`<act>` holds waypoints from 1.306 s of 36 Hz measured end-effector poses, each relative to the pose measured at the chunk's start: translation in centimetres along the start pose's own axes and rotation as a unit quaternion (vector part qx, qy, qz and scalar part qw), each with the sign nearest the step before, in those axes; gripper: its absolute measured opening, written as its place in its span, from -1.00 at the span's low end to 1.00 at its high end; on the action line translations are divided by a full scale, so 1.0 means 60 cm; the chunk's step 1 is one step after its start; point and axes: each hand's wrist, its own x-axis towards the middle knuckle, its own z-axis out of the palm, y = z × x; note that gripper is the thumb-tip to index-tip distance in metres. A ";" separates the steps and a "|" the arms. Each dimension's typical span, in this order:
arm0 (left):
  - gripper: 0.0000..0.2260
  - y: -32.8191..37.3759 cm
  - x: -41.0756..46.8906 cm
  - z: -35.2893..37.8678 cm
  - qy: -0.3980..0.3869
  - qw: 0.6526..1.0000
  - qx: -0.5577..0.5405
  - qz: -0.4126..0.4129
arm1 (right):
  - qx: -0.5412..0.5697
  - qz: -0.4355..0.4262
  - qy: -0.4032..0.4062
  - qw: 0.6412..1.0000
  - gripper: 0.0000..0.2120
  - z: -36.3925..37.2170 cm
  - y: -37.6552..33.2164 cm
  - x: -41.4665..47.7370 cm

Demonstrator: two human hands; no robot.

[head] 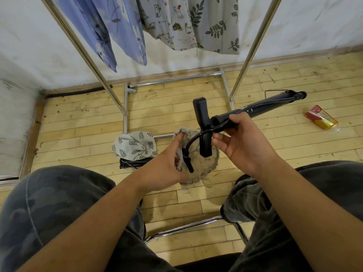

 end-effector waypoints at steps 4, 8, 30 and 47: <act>0.06 0.004 -0.003 -0.001 0.013 1.000 -0.004 0.010 | -0.027 -0.004 0.007 1.000 -0.79 -0.002 0.009 0.004; 0.04 0.005 -0.003 -0.002 0.021 0.999 -0.019 0.037 | -0.064 -0.017 0.009 0.998 -0.78 -0.003 0.014 0.006; 0.01 0.006 0.000 -0.007 0.043 0.998 -0.053 0.003 | -0.195 -0.020 -0.007 0.981 -0.60 -0.006 0.025 0.004; 0.00 0.000 0.004 -0.008 0.030 0.998 -0.045 0.019 | -0.366 -0.074 0.019 0.927 -0.61 -0.013 0.028 0.008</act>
